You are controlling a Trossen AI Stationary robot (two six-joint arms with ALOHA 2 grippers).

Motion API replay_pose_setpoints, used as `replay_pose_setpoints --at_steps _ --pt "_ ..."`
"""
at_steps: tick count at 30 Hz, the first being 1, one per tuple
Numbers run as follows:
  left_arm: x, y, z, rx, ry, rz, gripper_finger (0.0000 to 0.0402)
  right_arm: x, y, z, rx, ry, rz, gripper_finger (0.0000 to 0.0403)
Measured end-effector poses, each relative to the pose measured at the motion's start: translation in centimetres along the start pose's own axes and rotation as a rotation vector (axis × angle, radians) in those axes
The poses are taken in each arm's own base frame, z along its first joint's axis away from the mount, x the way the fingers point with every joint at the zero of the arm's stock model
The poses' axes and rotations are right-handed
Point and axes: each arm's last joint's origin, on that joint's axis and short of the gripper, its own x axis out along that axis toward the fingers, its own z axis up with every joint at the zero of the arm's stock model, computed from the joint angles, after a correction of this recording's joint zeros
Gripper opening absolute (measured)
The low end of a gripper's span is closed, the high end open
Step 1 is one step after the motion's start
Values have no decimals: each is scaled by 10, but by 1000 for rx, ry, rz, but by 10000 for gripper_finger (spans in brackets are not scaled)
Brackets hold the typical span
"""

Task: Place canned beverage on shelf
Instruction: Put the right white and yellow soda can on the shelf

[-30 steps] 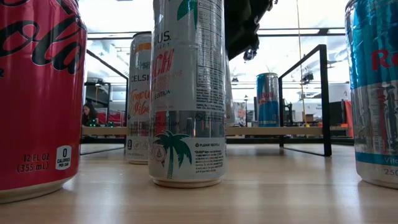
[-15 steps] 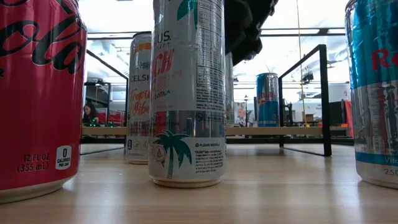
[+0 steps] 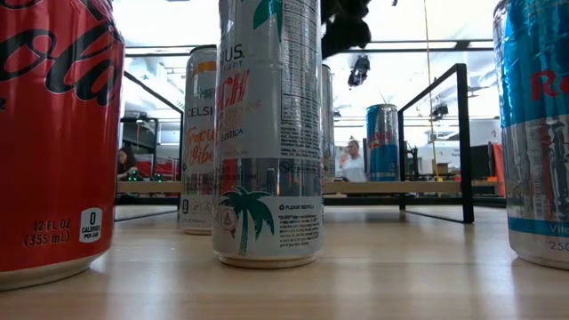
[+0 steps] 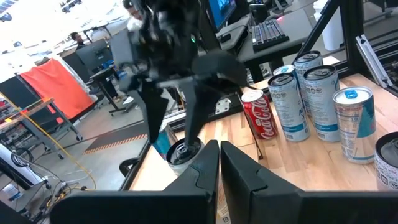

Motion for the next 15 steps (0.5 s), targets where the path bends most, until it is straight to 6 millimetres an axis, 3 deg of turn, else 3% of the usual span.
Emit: replay_pose_setpoints --at_steps 4,7,10,15 --pt "0 0 0 0 0 0 0 -1 9 1 -30 -12 22 317" --pt "0 0 0 0 0 0 0 1 16 -2 -53 2 36 286" --pt "0 0 0 0 0 0 0 3 20 -3 -47 -4 41 231" --pt "0 0 0 0 0 0 0 12 21 -7 -56 16 -6 98"
